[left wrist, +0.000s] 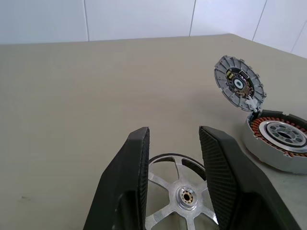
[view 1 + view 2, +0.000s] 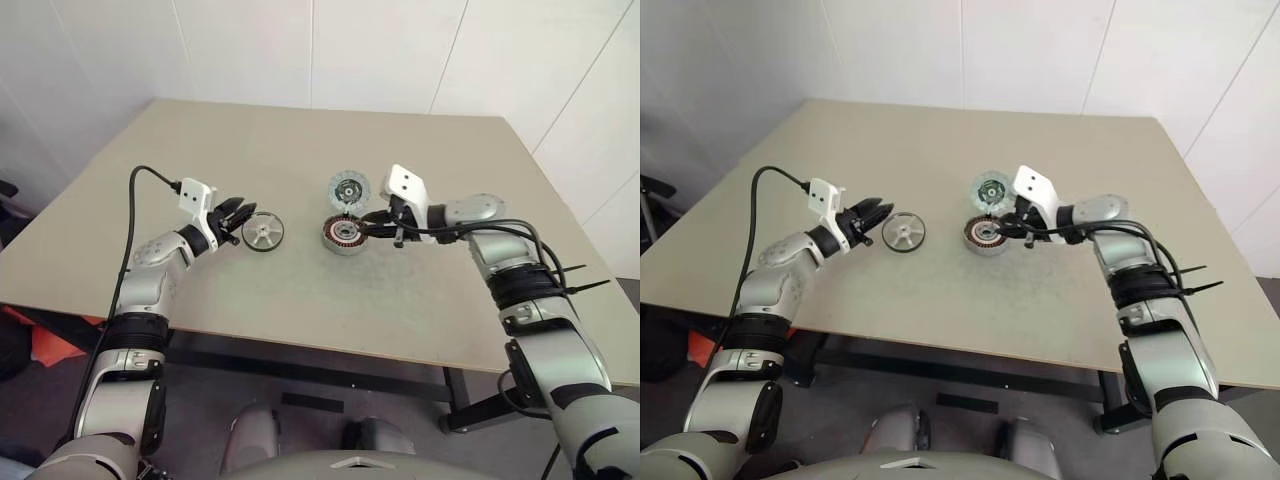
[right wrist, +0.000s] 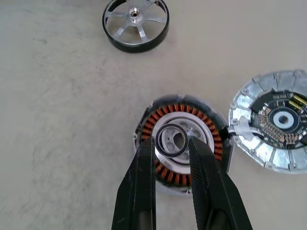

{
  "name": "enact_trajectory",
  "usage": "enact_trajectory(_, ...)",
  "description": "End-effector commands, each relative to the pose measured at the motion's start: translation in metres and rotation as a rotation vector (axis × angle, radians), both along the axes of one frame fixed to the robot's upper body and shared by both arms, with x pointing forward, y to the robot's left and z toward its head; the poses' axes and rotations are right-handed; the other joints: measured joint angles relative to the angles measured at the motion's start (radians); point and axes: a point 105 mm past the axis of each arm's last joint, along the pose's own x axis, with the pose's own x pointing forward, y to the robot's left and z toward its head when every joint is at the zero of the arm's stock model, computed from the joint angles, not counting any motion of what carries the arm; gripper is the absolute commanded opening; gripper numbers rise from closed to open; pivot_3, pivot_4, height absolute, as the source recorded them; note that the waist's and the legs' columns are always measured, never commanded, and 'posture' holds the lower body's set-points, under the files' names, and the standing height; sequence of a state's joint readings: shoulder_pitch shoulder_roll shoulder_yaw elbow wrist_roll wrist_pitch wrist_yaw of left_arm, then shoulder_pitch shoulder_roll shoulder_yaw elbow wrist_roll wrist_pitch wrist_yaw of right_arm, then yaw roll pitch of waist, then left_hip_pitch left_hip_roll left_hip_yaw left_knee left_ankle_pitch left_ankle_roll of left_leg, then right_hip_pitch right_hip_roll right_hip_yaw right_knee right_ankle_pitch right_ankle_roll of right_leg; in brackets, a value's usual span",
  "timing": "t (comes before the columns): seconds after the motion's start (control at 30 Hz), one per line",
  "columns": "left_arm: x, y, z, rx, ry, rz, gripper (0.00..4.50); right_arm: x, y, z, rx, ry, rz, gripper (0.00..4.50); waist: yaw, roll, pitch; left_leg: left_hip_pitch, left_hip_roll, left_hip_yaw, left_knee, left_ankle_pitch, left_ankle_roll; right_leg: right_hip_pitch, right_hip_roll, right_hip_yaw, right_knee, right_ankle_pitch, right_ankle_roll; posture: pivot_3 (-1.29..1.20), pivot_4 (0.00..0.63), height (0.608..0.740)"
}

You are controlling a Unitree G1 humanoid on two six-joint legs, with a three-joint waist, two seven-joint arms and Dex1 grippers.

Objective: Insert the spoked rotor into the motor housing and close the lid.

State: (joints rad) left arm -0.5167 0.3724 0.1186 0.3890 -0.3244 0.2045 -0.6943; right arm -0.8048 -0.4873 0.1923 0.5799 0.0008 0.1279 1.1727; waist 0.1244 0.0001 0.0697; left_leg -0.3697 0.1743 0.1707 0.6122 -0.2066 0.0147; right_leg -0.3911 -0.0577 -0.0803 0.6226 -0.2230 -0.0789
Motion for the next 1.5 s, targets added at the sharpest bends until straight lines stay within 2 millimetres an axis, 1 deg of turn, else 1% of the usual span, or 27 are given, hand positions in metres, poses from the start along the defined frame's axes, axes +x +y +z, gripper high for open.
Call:
enact_trajectory(0.03,0.002,-0.001,0.017,0.011,-0.063,-0.005,1.69,0.012,0.006,0.008,-0.010,-0.055,-0.001,0.66,0.000,0.000,0.000,0.000,0.000,0.000,0.000,0.000,0.000,0.000,0.000,0.000,0.000,0.000,0.000,0.00,0.000,0.740)
enact_trajectory(0.2,0.000,0.000,0.017,0.012,-0.064,-0.002,1.69,0.024,0.012,0.005,-0.013,-0.062,-0.021,0.66,-0.001,0.000,0.000,0.000,0.000,0.000,0.000,0.000,0.000,0.000,0.000,0.000,0.000,0.000,0.000,0.00,0.000,0.740)
enact_trajectory(0.33,-0.001,0.001,0.016,0.012,-0.062,0.002,1.69,0.031,0.012,0.000,-0.027,-0.066,-0.048,0.66,-0.002,0.000,0.000,-0.001,0.000,0.000,0.000,0.000,0.000,-0.001,0.000,0.000,0.000,0.000,0.000,0.00,0.000,0.740)
enact_trajectory(0.63,-0.004,0.004,0.015,0.012,-0.061,0.017,1.69,0.032,0.017,-0.013,-0.019,-0.056,-0.062,0.66,-0.003,0.001,0.000,-0.001,0.000,0.000,0.000,0.000,-0.001,-0.002,0.000,0.000,0.001,0.000,0.000,0.00,0.000,0.740)
enact_trajectory(0.77,-0.003,0.002,0.014,0.014,-0.057,0.014,1.69,0.032,0.014,-0.019,-0.032,-0.055,-0.082,0.66,-0.003,0.001,0.000,-0.001,0.001,0.000,0.000,0.000,-0.001,-0.002,0.000,0.000,0.001,0.000,-0.001,0.00,0.000,0.740)
enact_trajectory(1.5,-0.005,0.005,0.013,0.014,-0.057,0.030,1.69,0.036,0.016,-0.022,-0.041,-0.057,-0.107,0.66,-0.003,0.001,0.000,-0.001,0.001,0.001,0.000,0.000,-0.001,-0.002,0.000,0.000,0.001,0.000,-0.001,0.00,0.000,0.740)
